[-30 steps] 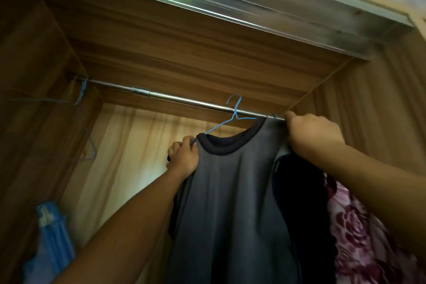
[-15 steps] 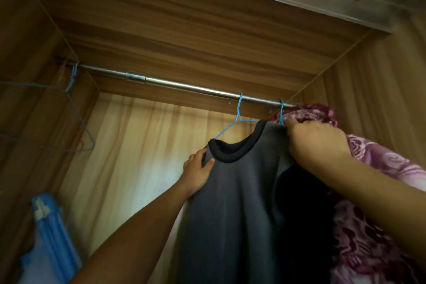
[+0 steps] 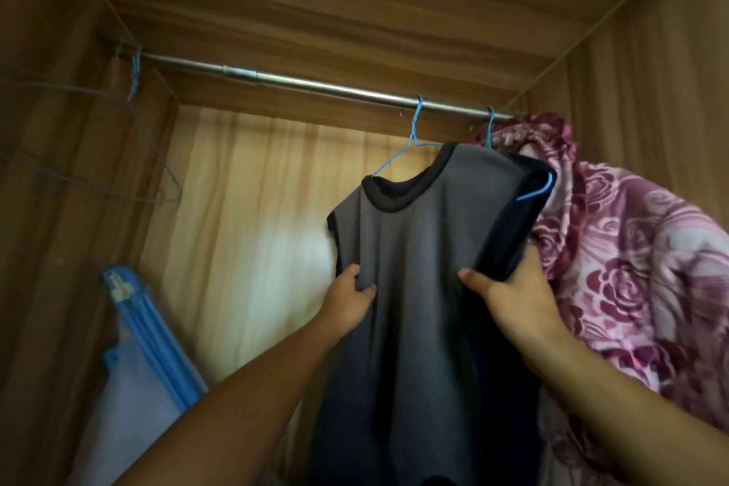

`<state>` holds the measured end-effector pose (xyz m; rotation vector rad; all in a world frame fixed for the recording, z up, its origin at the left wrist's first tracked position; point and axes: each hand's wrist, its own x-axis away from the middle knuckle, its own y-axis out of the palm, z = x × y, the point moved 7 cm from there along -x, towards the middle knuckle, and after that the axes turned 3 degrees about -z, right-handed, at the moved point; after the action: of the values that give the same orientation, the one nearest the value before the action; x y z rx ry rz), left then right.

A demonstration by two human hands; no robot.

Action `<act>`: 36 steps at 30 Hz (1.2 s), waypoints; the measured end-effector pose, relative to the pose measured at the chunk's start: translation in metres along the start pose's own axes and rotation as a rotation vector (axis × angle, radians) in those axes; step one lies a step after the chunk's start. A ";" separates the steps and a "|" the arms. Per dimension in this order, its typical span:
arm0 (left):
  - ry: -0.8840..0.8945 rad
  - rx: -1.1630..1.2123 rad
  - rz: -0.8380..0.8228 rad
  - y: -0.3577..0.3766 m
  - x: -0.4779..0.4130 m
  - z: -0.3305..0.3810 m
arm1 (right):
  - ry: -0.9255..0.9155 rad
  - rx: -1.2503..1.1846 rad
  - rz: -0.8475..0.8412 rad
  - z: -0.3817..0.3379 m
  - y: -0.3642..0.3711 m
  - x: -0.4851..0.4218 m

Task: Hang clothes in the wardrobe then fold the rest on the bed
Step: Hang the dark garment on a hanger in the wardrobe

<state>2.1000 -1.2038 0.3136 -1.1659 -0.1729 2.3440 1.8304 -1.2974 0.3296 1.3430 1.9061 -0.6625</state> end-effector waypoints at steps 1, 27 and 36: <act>-0.003 -0.010 -0.027 0.006 0.010 -0.004 | 0.028 0.061 -0.046 0.014 0.007 0.012; -0.429 -0.775 -0.846 0.008 0.362 -0.061 | 0.233 0.739 -1.693 0.102 0.056 0.319; -0.772 -0.873 -0.684 -0.063 0.514 -0.016 | -0.120 0.556 -1.677 0.051 0.079 0.379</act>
<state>1.8796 -0.8954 -0.0401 -0.2947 -1.6812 1.9355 1.8363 -1.0877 0.0008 -0.4540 2.4898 -2.0340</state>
